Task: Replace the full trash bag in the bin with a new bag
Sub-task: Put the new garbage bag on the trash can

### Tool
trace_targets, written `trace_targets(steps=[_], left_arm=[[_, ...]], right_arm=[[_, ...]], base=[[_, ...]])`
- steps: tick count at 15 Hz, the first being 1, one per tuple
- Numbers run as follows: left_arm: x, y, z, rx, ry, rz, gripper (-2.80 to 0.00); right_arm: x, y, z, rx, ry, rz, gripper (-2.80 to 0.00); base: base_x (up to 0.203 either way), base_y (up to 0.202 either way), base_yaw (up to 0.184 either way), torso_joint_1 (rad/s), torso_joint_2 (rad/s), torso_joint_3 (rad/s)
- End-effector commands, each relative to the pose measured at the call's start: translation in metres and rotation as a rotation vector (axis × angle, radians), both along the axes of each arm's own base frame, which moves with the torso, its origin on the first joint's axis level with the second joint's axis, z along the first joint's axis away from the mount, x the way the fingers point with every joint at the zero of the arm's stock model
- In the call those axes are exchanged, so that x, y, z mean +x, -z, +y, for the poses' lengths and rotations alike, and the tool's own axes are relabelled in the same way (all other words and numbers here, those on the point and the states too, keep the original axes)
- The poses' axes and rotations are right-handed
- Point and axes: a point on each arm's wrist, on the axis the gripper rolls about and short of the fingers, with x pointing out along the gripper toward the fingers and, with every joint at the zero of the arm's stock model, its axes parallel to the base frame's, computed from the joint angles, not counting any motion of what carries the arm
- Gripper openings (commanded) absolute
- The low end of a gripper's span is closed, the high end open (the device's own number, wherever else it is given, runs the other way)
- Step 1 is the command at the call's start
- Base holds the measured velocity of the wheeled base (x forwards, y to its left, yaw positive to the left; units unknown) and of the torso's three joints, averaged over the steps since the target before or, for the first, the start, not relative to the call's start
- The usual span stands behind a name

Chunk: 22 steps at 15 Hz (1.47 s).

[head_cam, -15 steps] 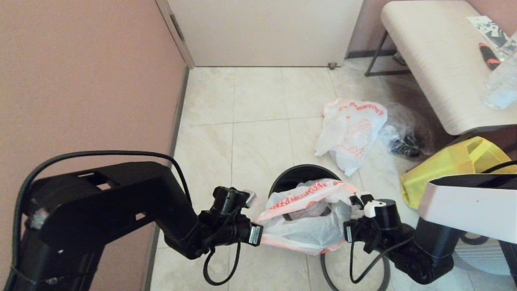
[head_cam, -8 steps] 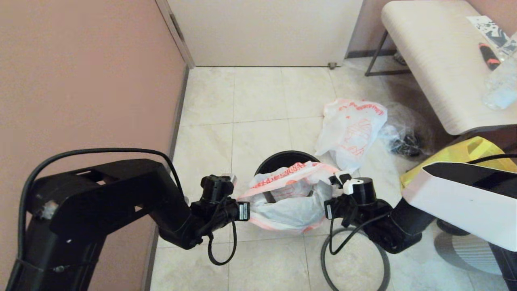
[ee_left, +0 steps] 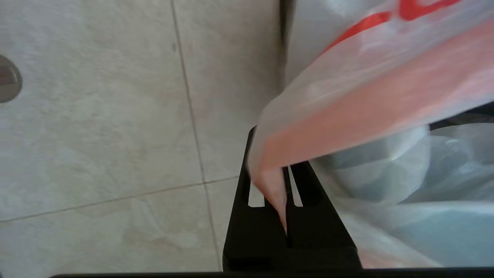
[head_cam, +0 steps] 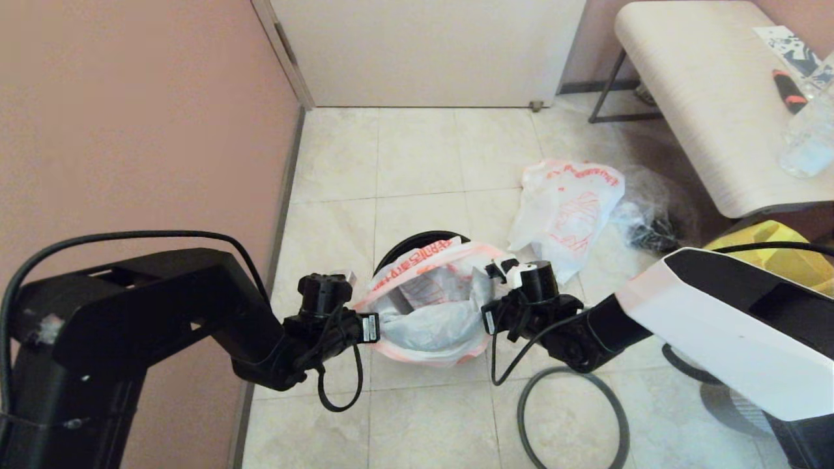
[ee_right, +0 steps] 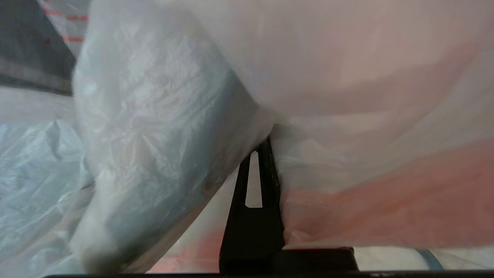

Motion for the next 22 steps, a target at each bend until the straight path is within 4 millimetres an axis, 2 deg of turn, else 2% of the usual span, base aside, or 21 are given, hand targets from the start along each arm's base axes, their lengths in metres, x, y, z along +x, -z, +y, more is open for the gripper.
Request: trace_targets(steps=[1, 5, 10, 11, 13, 14, 18, 22], left_arm=[[0.000, -0.005, -0.001, -0.006, 0.001, -0.016, -2.80], [-0.001, 0.004, -0.012, 0.015, 0.033, -0.006, -2.80], [0.010, 0.027, -0.015, 0.095, -0.002, 0.004, -2.80], [0.010, 0.029, -0.016, 0.097, -0.001, 0.008, 0.00], [0.011, 0.029, -0.016, 0.095, -0.001, 0.005, 0.00], [0.010, 0.026, -0.016, 0.092, 0.000, 0.000, 0.00], [0.000, 0.006, -0.021, 0.078, 0.017, -0.027, 0.00], [-0.011, -0.010, -0.021, 0.071, 0.029, -0.042, 0.00]], right_arm=[[0.002, 0.004, 0.004, -0.003, -0.002, 0.005, -2.80], [0.000, 0.004, -0.019, -0.019, 0.042, 0.032, -2.80], [-0.007, 0.008, -0.030, -0.048, 0.076, 0.059, -2.80], [-0.009, 0.009, -0.030, -0.052, 0.079, 0.064, -2.80], [-0.011, 0.010, -0.032, -0.061, 0.096, 0.062, -2.80], [-0.011, 0.008, -0.032, -0.059, 0.100, 0.054, 0.00], [-0.031, -0.004, -0.033, -0.060, 0.084, 0.067, 0.00], [-0.059, -0.004, -0.033, -0.089, 0.050, 0.113, 0.00]], base=[[0.000, 0.000, 0.000, 0.000, 0.00, 0.000], [0.000, 0.000, 0.000, 0.000, 0.00, 0.000], [0.000, 0.000, 0.000, 0.000, 0.00, 0.000], [0.000, 0.000, 0.000, 0.000, 0.00, 0.000], [0.000, 0.000, 0.000, 0.000, 0.00, 0.000], [0.000, 0.000, 0.000, 0.000, 0.00, 0.000], [0.000, 0.000, 0.000, 0.000, 0.00, 0.000], [0.000, 0.000, 0.000, 0.000, 0.00, 0.000]])
